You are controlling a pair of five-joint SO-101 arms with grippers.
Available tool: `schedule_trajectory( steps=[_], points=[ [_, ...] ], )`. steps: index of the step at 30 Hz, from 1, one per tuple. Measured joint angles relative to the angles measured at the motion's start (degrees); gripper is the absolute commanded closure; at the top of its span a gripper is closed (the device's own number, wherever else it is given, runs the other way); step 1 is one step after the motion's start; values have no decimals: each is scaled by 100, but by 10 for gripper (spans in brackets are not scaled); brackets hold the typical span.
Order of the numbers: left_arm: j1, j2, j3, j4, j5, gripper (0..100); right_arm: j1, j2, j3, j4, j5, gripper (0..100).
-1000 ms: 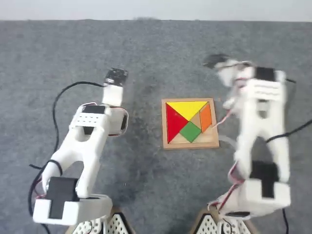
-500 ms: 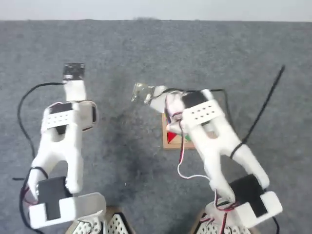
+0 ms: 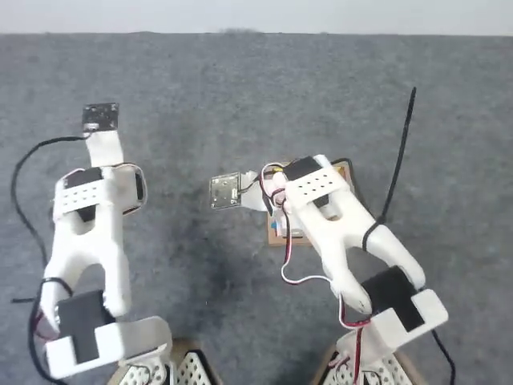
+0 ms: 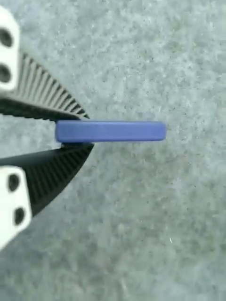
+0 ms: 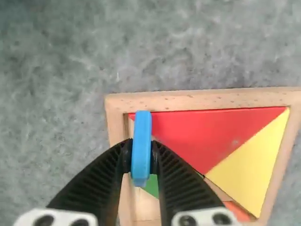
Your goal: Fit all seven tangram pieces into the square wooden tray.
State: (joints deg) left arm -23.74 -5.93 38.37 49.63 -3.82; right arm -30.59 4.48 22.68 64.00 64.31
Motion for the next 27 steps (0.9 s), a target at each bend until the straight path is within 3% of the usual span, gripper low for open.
schedule_trajectory(
  steps=[22, 27],
  points=[
    [-9, 0, 0, 9, 0, 988, 26, 0, 167, 70, 360, 987],
    [-9, 0, 0, 9, 0, 988, 18, 0, 167, 70, 378, 905]
  ],
)
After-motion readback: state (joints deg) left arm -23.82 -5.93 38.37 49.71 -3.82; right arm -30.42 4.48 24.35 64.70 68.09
